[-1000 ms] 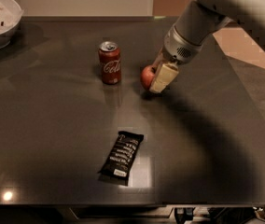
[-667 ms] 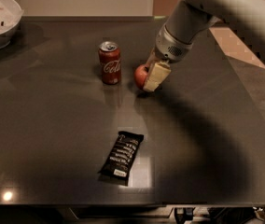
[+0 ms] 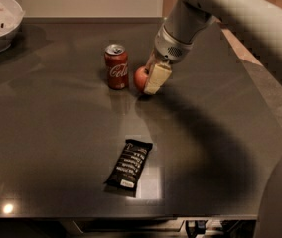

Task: Move apple near coke can

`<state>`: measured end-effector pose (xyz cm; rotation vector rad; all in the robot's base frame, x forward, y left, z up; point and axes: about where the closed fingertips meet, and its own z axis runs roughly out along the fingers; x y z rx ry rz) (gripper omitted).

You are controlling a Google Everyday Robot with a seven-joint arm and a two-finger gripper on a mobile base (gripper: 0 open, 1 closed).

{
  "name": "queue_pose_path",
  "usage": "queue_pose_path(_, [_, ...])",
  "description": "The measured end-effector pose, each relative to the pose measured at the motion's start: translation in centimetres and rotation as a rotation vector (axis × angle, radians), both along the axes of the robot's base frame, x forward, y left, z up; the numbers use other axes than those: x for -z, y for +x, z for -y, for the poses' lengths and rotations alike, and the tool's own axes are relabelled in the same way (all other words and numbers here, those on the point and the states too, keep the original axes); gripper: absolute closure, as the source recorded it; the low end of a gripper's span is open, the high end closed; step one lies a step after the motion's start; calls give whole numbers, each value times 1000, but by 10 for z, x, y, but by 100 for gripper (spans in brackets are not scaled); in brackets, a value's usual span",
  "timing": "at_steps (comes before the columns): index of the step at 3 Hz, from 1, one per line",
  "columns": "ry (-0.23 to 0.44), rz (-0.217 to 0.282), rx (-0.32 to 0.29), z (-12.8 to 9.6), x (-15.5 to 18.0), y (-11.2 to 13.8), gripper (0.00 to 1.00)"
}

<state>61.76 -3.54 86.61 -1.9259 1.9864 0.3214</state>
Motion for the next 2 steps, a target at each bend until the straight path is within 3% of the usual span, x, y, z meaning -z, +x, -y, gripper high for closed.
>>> queue_pose_path(2, [-6, -21, -30, -14, 12, 4, 36])
